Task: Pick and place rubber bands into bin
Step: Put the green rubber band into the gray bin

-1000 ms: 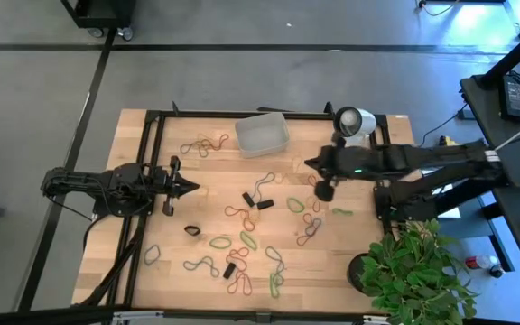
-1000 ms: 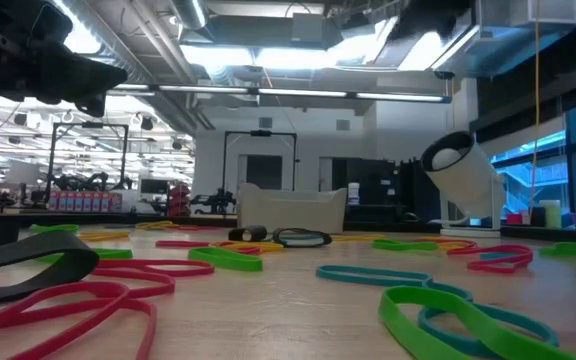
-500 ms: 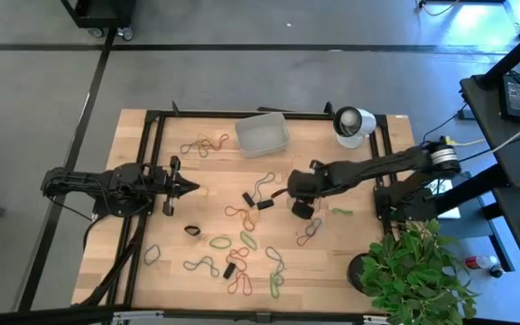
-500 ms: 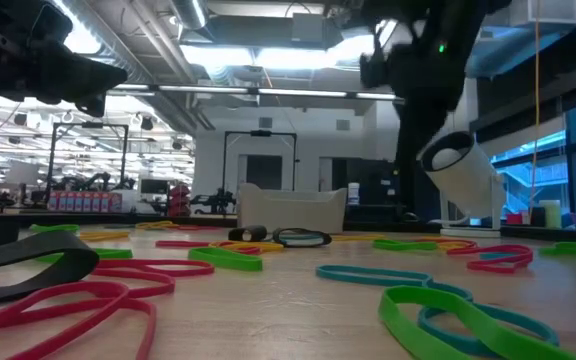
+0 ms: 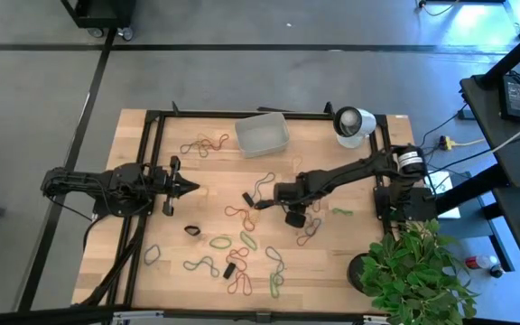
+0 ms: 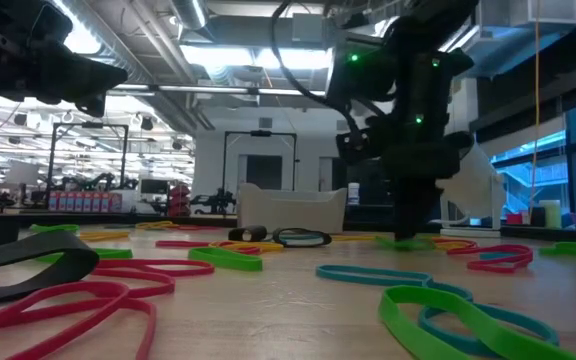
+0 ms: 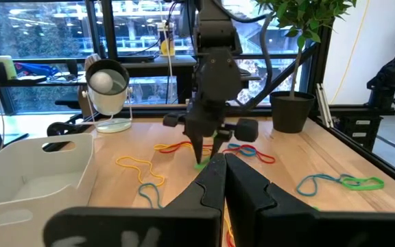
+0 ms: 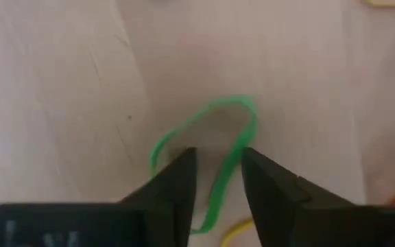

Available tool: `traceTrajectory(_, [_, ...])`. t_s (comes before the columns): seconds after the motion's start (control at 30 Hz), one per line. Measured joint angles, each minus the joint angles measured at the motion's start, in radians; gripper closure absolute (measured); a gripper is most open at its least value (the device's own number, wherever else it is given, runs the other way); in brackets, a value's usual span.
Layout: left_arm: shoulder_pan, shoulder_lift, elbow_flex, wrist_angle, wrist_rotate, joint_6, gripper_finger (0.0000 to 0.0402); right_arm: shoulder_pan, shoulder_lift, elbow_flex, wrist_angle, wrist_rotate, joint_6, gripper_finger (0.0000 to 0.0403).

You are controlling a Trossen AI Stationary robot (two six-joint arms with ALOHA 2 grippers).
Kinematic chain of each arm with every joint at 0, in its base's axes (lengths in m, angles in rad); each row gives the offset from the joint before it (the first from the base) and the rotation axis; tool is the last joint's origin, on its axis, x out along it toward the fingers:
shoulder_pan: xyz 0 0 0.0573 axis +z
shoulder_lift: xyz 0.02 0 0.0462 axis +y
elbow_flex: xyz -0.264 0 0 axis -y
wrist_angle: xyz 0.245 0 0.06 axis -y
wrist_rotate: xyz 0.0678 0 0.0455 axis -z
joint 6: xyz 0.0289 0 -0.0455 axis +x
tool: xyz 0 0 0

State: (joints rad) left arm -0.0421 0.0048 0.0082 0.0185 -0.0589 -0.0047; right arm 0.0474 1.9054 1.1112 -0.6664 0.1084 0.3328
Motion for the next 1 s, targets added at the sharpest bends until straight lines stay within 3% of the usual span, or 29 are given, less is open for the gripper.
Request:
traceTrajectory(0.17, [0.000,0.000,0.000,0.000,0.000,0.000,0.0397,-0.008,-0.015,-0.004,0.003,0.006,-0.001,0.0389])
traceTrajectory(0.47, [0.000,0.000,0.000,0.000,0.000,0.000,0.0398,-0.011,-0.221,0.069,-0.150,0.058,0.145,0.0401])
traceTrajectory(0.63, [0.000,0.000,0.000,0.000,0.000,0.000,0.0398,-0.032,-0.288,0.232,-0.264,0.140,0.210,0.0401])
traceTrajectory(0.83, [0.000,0.000,0.000,0.000,0.000,0.000,0.0398,-0.123,-0.250,0.482,-0.291,0.205,0.186,0.0402])
traceTrajectory(1.0, [0.000,0.000,0.000,0.000,0.000,0.000,0.0398,-0.236,-0.121,0.660,-0.282,0.205,0.133,0.0402])
